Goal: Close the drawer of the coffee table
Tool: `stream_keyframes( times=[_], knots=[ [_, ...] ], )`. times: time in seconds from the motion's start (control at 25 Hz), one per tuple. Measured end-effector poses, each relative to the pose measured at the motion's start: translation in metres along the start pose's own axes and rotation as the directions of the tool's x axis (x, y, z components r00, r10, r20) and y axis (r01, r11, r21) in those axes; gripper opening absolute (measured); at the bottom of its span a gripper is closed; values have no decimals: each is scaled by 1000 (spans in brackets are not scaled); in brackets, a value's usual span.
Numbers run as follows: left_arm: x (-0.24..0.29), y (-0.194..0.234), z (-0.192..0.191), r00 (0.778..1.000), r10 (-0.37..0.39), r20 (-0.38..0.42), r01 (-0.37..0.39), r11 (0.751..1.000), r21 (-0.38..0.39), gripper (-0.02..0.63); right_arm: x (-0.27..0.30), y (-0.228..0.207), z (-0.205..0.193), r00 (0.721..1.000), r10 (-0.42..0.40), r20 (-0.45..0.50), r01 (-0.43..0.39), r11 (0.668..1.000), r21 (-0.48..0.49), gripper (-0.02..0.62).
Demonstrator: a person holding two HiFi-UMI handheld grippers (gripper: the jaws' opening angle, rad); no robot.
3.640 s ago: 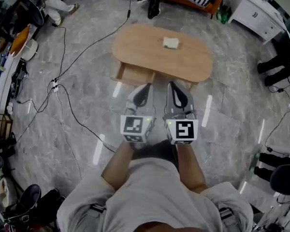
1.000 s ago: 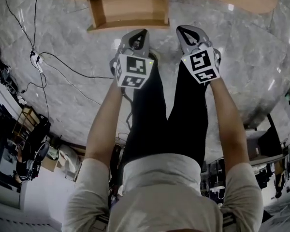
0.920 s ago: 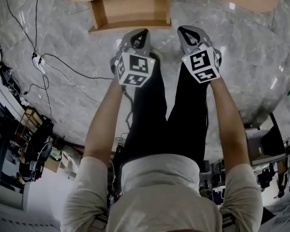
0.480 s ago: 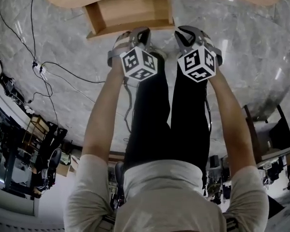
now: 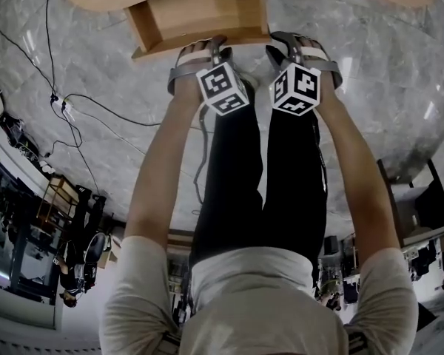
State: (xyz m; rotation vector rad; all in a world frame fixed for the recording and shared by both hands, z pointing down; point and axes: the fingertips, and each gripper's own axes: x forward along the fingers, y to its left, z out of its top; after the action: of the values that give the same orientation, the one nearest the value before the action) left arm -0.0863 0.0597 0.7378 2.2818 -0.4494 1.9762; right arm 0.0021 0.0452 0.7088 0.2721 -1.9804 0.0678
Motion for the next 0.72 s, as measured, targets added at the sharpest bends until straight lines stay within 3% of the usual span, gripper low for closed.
stream_keyframes(
  times=[0.28,0.72],
  knots=[
    [14,7,-10,998,41,-44,-40,999,12,126,20,6,0,1000,14,-24,-15,999,-32,124],
    [14,4,-10,998,-11,-62,15,998,59,101,19,11,0,998,50,-27,-53,992,-118,80]
  ],
)
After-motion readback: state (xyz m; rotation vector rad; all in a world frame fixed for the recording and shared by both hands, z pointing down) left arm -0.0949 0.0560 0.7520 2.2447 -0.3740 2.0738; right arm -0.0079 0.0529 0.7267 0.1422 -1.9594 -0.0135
